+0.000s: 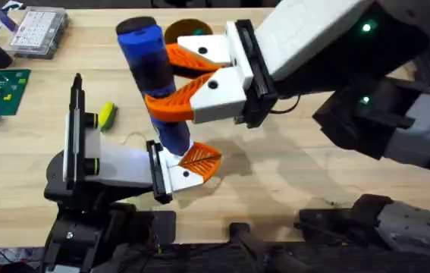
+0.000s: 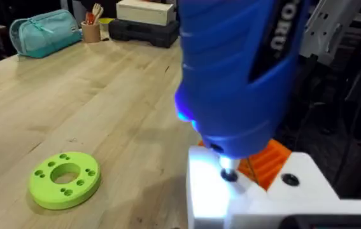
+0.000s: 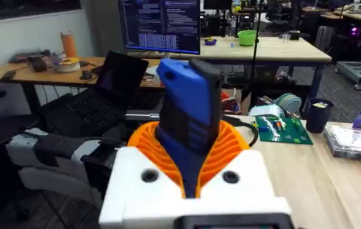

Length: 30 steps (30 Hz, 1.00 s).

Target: Pick up the gripper from the table and insert it into the empty holder that is missing its gripper. Then pick up a screw, insert it into the mounting hole, and use the screwdriver to tighten it. Finally, clean up the table by picking up the vegetable and placing it into the bucket.

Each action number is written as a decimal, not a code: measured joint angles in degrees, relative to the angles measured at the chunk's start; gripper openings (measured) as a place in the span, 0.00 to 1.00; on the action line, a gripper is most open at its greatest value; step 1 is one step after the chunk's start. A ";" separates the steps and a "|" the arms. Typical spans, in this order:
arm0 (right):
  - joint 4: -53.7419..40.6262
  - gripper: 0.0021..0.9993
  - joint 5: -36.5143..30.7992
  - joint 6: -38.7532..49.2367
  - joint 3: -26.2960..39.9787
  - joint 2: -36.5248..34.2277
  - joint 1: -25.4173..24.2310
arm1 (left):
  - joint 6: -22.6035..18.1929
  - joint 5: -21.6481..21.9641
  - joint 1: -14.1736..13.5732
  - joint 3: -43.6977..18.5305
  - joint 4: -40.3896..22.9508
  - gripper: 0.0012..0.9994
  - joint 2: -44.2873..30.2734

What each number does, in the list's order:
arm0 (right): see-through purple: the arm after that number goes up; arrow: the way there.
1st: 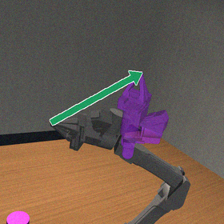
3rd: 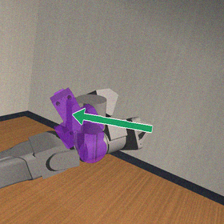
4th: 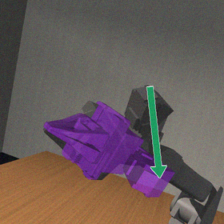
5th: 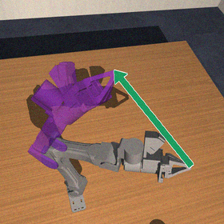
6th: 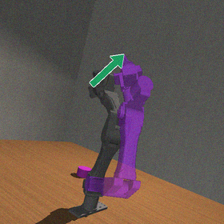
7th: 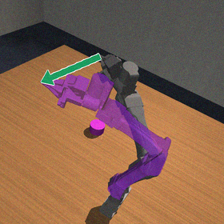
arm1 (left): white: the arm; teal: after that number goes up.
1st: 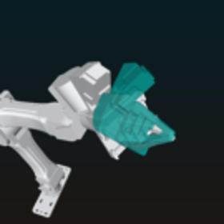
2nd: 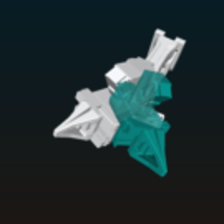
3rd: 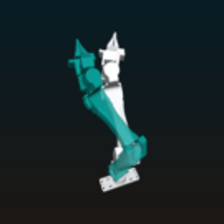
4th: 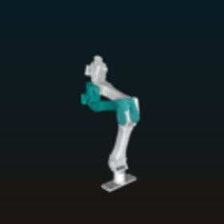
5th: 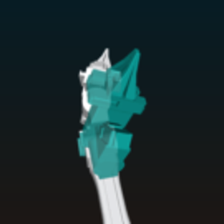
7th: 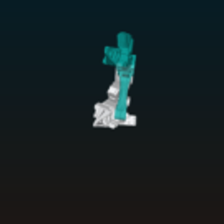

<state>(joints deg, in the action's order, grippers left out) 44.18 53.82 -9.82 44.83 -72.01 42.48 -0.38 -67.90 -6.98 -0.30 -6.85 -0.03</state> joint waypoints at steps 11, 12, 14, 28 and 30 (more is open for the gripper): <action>0.00 0.07 0.02 0.00 -0.06 0.00 0.00 | 0.16 -0.01 0.00 0.00 0.00 0.02 0.00; 0.16 0.07 0.02 0.00 -0.09 0.01 0.00 | 0.21 -0.02 0.00 0.00 0.00 0.02 0.00; 0.81 0.07 0.02 0.02 -0.28 0.00 0.05 | 0.33 -0.02 0.00 0.00 0.00 0.02 0.00; -8.28 0.07 1.05 2.35 8.83 0.01 -3.84 | 0.39 0.20 0.04 -0.26 -0.26 0.02 -0.02; -10.38 0.07 0.27 4.14 13.13 0.23 -4.61 | 0.38 0.20 0.04 -0.26 -0.24 0.02 0.00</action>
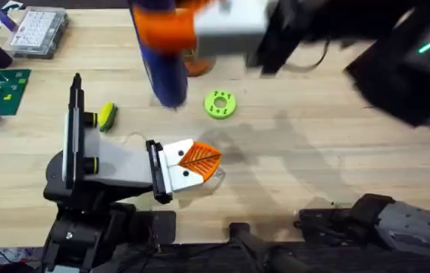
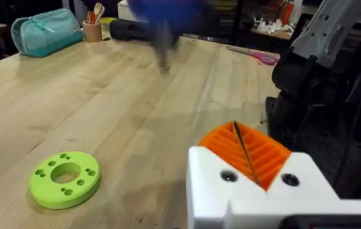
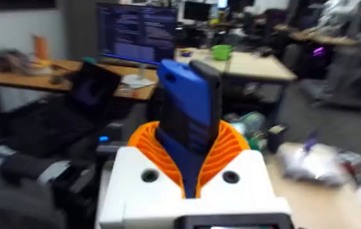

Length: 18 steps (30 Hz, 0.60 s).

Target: Pick up the gripper from the table and insert it into the empty holder that is missing its gripper. Then pick up a screw, insert it into the mounting hole, and use the screwdriver to tighten it. Finally, clean up the table by picking up the vegetable and placing it into the bucket.

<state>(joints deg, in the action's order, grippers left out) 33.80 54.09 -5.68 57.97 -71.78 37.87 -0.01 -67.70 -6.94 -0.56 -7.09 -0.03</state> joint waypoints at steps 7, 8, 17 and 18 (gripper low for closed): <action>-9.08 0.07 -1.24 6.64 8.80 1.32 -0.31 | 0.00 0.00 0.00 0.00 0.00 0.02 0.00; -10.09 0.07 -1.36 7.22 9.03 1.32 -0.37 | 0.00 -0.02 0.00 0.00 0.00 0.02 0.00; -32.42 0.07 -6.90 16.09 10.12 1.32 -2.04 | 0.00 -0.02 0.00 0.00 0.00 0.02 0.00; -36.20 0.07 -8.56 17.64 10.48 1.29 -2.42 | 0.00 0.00 0.00 0.02 0.00 0.02 0.00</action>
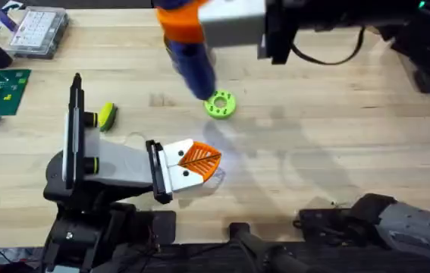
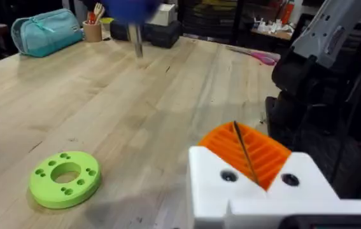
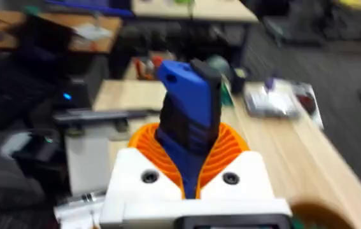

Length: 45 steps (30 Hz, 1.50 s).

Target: Pick up the gripper from the table and insert it into the empty holder that is missing its gripper. Then pick up a screw, insert it into the mounting hole, and use the screwdriver to tighten it. Finally, clean up the table by picking up the vegetable and placing it into the bucket.

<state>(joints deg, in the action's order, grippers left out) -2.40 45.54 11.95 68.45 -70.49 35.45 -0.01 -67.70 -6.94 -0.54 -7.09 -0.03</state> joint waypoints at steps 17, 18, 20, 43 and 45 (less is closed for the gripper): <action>-46.77 0.07 -42.97 18.91 9.72 -0.14 -3.44 | 0.02 0.00 0.00 0.00 0.00 0.02 -0.02; -48.13 0.07 -45.21 19.48 9.72 -0.17 -3.44 | 0.02 -0.02 0.00 -0.02 0.00 0.02 0.00; -49.93 0.07 -49.01 20.85 9.75 -0.58 -3.50 | 0.00 0.00 0.00 -0.01 0.00 0.02 0.00; -45.49 0.06 -56.74 34.71 9.83 -26.95 -12.70 | 0.02 0.24 0.00 0.00 -0.04 0.01 0.00; -43.72 0.06 -56.89 35.99 9.83 -28.81 -13.88 | 0.02 0.36 0.00 -0.02 -0.04 0.01 0.00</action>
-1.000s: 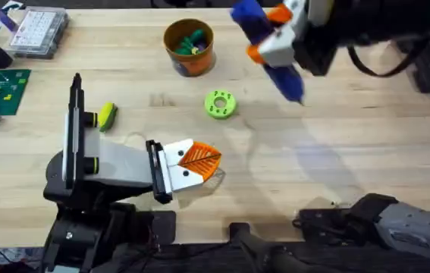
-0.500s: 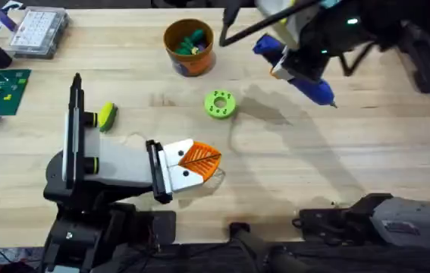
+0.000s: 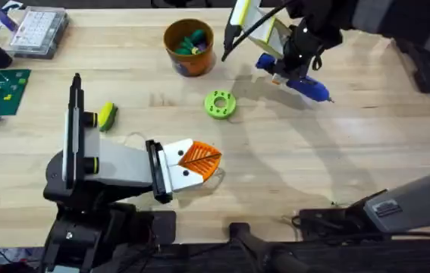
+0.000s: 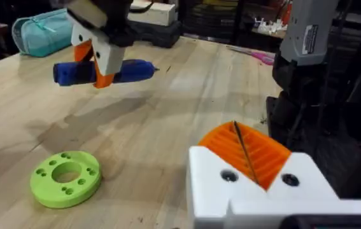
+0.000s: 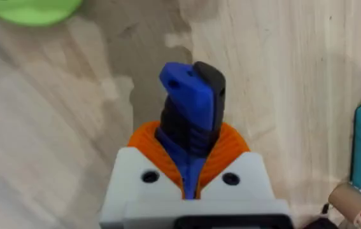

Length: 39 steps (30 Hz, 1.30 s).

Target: Pick up the gripper from the table and insert it into the empty holder that is missing its gripper. Then pick up a screw, insert it into the mounting hole, and use the screwdriver to tighten it. Finally, clean up the table by picking up the vegetable and placing it into the bucket.

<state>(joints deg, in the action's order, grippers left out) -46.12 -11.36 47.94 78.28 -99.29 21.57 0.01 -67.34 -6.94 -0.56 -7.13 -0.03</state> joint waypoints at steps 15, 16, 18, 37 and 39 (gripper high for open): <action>3.33 0.06 -3.52 10.73 0.39 -11.97 -4.29 | -0.02 2.15 0.00 0.00 0.33 0.01 0.00; 3.42 0.06 -3.87 10.90 0.41 -12.01 -4.36 | -0.02 2.24 0.00 0.00 0.33 0.01 0.00; 3.36 0.06 -4.25 11.08 0.42 -12.05 -4.36 | -0.02 2.29 0.00 0.00 0.35 0.01 0.00; 3.11 1.00 -8.55 0.16 0.76 -0.32 1.35 | 0.00 2.57 0.00 0.02 0.41 0.99 0.00; 3.06 1.00 -8.53 -2.35 0.79 3.36 2.57 | 0.00 2.61 0.00 0.00 0.41 0.99 0.00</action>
<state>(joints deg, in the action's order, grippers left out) -43.06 -19.88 45.59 79.07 -95.93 24.15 0.01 -64.74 -6.94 -0.55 -6.72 -0.03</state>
